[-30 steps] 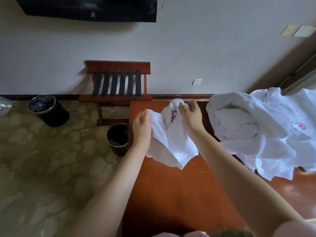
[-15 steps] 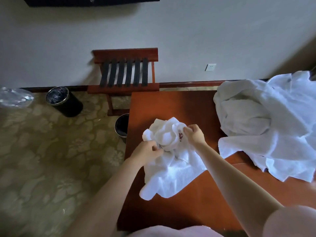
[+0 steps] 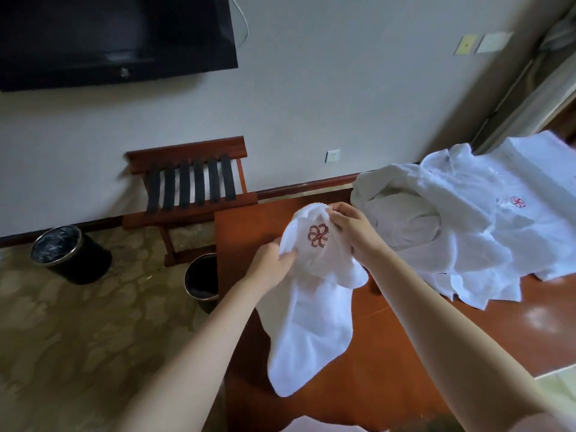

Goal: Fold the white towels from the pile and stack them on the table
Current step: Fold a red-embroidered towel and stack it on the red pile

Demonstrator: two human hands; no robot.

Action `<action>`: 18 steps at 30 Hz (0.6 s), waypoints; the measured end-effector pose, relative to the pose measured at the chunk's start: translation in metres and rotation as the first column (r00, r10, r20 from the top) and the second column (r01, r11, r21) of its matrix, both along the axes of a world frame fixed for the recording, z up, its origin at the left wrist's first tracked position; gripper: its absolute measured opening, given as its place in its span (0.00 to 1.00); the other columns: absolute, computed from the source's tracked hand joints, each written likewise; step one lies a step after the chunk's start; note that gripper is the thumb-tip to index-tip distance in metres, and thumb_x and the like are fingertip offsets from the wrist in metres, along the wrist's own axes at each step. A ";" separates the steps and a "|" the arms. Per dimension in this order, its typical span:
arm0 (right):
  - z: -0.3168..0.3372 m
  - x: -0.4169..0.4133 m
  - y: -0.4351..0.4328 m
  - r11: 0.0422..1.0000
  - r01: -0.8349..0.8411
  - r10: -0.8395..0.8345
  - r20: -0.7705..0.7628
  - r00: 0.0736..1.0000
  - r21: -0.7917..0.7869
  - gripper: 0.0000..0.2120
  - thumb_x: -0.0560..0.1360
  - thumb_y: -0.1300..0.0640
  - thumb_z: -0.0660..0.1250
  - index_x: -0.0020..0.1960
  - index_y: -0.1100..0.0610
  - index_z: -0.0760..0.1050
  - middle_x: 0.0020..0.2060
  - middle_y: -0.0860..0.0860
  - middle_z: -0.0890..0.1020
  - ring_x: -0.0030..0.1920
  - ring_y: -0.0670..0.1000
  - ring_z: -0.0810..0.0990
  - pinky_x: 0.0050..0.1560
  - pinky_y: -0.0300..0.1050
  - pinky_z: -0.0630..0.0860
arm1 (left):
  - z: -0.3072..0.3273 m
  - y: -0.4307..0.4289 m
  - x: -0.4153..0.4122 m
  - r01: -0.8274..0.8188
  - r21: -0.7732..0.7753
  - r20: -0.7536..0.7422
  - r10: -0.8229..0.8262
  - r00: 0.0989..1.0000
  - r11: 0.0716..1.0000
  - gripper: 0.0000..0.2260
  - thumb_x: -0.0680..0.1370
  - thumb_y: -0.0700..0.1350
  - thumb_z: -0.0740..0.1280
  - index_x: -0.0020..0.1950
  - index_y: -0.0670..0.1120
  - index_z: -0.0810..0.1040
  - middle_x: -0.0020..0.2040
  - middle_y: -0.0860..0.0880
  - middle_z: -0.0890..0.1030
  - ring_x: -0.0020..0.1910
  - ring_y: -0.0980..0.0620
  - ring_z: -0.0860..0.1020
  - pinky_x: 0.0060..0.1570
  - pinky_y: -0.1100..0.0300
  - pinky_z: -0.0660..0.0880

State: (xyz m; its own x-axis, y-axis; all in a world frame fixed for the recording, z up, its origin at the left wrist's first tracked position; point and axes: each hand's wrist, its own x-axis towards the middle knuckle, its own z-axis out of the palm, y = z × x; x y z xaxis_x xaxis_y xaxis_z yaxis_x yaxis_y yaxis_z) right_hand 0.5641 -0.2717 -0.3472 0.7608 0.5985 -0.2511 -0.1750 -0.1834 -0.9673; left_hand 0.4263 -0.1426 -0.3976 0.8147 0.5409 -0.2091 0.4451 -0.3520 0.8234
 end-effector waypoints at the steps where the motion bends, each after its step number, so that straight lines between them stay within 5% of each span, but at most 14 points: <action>1: 0.007 0.002 0.002 0.999 0.023 -0.023 -0.011 1.000 0.035 0.07 0.78 0.60 0.63 0.42 0.56 0.75 0.35 0.55 0.78 0.39 0.54 0.78 0.42 0.48 0.75 | 0.014 0.008 -0.002 -0.037 0.003 0.045 0.037 0.998 0.999 0.09 0.79 0.49 0.62 0.54 0.47 0.77 0.43 0.51 0.79 0.43 0.51 0.78 0.40 0.57 0.76; 4: 0.026 0.005 0.009 0.989 0.061 -0.052 -0.073 0.996 0.132 0.11 0.77 0.65 0.61 0.37 0.56 0.75 0.31 0.53 0.78 0.34 0.53 0.77 0.37 0.43 0.75 | 0.058 0.023 -0.008 -0.114 -0.057 0.239 0.125 0.963 0.992 0.10 0.79 0.46 0.62 0.59 0.47 0.76 0.48 0.53 0.78 0.49 0.54 0.76 0.49 0.58 0.73; 6: 0.036 0.004 0.017 0.984 0.044 -0.032 -0.076 0.997 0.172 0.11 0.75 0.64 0.61 0.37 0.55 0.77 0.32 0.53 0.79 0.34 0.53 0.78 0.37 0.43 0.75 | 0.085 0.027 -0.013 -0.090 -0.085 0.313 0.112 0.943 0.992 0.05 0.78 0.46 0.63 0.51 0.51 0.77 0.47 0.50 0.80 0.47 0.54 0.77 0.47 0.58 0.74; 10: 0.041 0.002 0.032 0.974 -0.030 0.046 -0.068 0.997 0.226 0.12 0.73 0.48 0.67 0.46 0.57 0.78 0.43 0.59 0.81 0.45 0.57 0.82 0.49 0.50 0.77 | 0.109 0.033 -0.017 -0.095 -0.085 0.336 0.119 0.934 0.992 0.05 0.76 0.48 0.65 0.43 0.57 0.77 0.41 0.57 0.81 0.40 0.62 0.79 0.41 0.63 0.77; 12: 0.033 0.001 0.033 0.982 -0.123 0.119 0.032 0.992 0.144 0.18 0.68 0.44 0.71 0.50 0.56 0.78 0.47 0.55 0.83 0.48 0.53 0.83 0.51 0.48 0.79 | 0.101 0.039 -0.016 -0.144 -0.091 0.298 0.165 0.940 0.985 0.06 0.75 0.46 0.67 0.42 0.58 0.76 0.41 0.59 0.80 0.40 0.63 0.78 0.39 0.64 0.76; 15: 0.010 0.000 0.033 0.959 -0.244 0.269 0.193 0.943 -0.145 0.22 0.61 0.50 0.79 0.52 0.52 0.77 0.46 0.52 0.83 0.46 0.52 0.83 0.48 0.47 0.80 | 0.072 0.044 -0.016 -0.155 -0.056 0.139 0.161 0.977 0.986 0.09 0.73 0.43 0.68 0.43 0.58 0.74 0.41 0.59 0.78 0.40 0.60 0.76 0.36 0.66 0.73; 18: -0.012 0.006 0.031 0.910 -0.220 0.333 0.306 0.892 -0.350 0.15 0.64 0.55 0.79 0.47 0.53 0.77 0.40 0.49 0.81 0.41 0.50 0.80 0.43 0.46 0.77 | 0.049 0.055 -0.018 -0.129 0.033 0.013 0.129 0.992 0.991 0.10 0.72 0.42 0.70 0.45 0.55 0.73 0.39 0.58 0.76 0.38 0.59 0.75 0.34 0.67 0.71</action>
